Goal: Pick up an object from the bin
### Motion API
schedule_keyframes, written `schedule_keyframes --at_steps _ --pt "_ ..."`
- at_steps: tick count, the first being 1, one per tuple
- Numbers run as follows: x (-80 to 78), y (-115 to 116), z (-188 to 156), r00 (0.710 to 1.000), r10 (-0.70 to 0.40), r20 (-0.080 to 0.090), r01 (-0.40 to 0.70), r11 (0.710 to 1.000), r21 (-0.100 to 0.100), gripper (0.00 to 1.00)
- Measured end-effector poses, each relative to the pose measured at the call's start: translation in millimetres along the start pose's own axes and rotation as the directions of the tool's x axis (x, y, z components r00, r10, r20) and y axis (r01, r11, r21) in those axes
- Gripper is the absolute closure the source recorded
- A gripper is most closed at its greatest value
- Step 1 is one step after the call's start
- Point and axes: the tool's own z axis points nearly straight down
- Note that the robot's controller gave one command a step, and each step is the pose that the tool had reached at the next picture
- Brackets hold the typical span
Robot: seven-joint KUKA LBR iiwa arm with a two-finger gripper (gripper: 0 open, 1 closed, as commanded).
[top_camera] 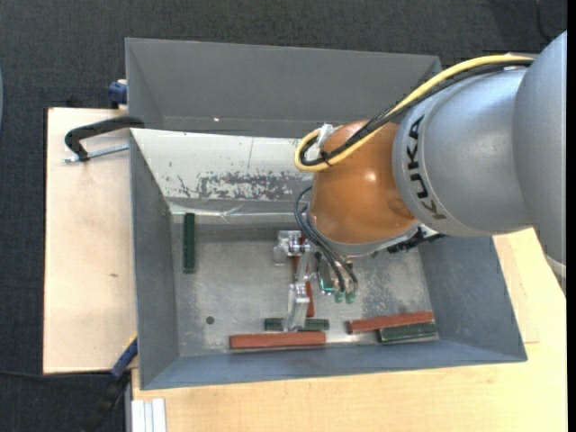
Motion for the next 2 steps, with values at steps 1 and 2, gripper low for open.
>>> schedule_keyframes --at_steps 1,2 --pt "3.7 -14 23 0.997 -0.078 0.007 0.078 0.997 -0.002 0.0" --pt "7.9 -22 43 1.0 -0.025 -0.004 0.025 1.0 0.001 0.0"
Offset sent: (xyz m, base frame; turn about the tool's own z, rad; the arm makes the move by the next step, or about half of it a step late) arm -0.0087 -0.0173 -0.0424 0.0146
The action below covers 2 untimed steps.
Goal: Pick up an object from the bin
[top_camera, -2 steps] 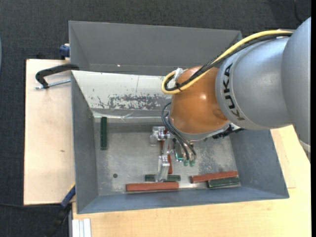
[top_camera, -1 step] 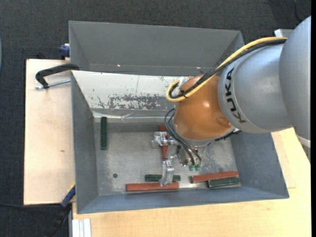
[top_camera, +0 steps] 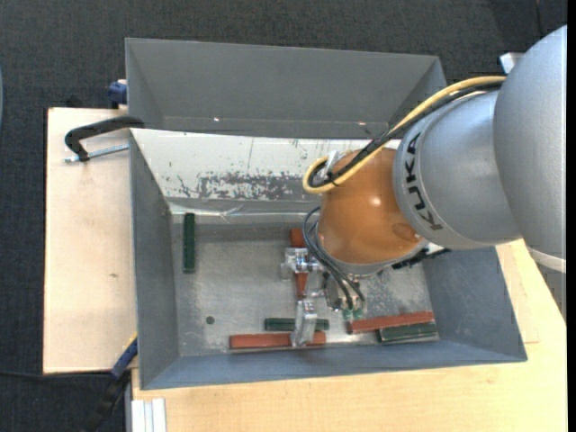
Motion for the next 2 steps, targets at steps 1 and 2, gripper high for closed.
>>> schedule_keyframes --at_steps 1,2 --pt "-0.3 3 1 0.999 0.033 0.003 -0.033 0.999 0.0 0.0" --pt "-19.8 6 -28 1.0 0.021 0.005 -0.021 1.0 -0.001 0.0"
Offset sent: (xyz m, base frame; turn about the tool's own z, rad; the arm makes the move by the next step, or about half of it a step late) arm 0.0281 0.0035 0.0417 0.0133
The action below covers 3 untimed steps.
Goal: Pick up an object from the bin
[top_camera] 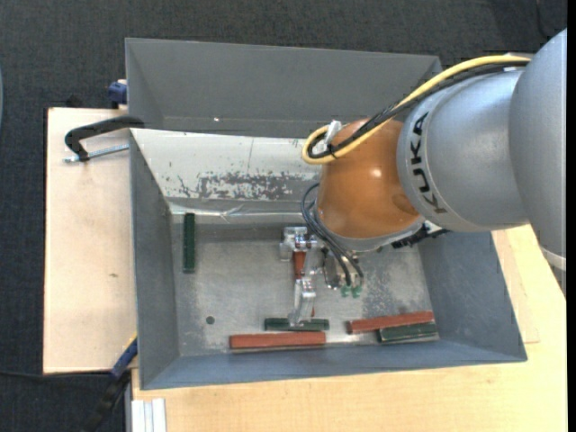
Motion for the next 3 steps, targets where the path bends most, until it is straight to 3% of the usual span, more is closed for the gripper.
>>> schedule_keyframes --at_steps 1,2,3 --pt "4.0 7 2 0.999 -0.045 0.005 0.045 0.999 0.0 0.0" --pt "5.9 -17 29 1.0 -0.006 -0.002 0.006 1.0 0.0 0.0" --pt "17.0 -24 33 0.966 -0.258 -0.002 0.258 0.966 0.0 0.0"
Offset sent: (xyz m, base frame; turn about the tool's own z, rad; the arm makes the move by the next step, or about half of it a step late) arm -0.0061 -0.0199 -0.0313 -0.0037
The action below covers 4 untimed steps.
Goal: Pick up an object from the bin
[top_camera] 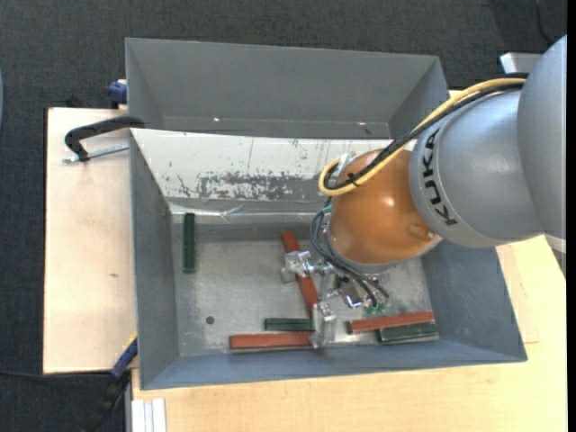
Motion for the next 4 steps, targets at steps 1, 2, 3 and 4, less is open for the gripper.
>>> schedule_keyframes --at_steps 1,2,3,4 --pt "1.6 -2 1 0.998 -0.066 0.0 0.066 0.998 -0.001 0.0" --pt "-0.4 -48 6 0.988 -0.151 0.003 0.151 0.988 0.003 0.0" --pt "2.5 1 11 0.958 -0.286 0.001 0.286 0.958 0.001 0.0" --pt "5.4 -1 11 0.979 -0.204 0.007 0.204 0.979 -0.002 0.0"
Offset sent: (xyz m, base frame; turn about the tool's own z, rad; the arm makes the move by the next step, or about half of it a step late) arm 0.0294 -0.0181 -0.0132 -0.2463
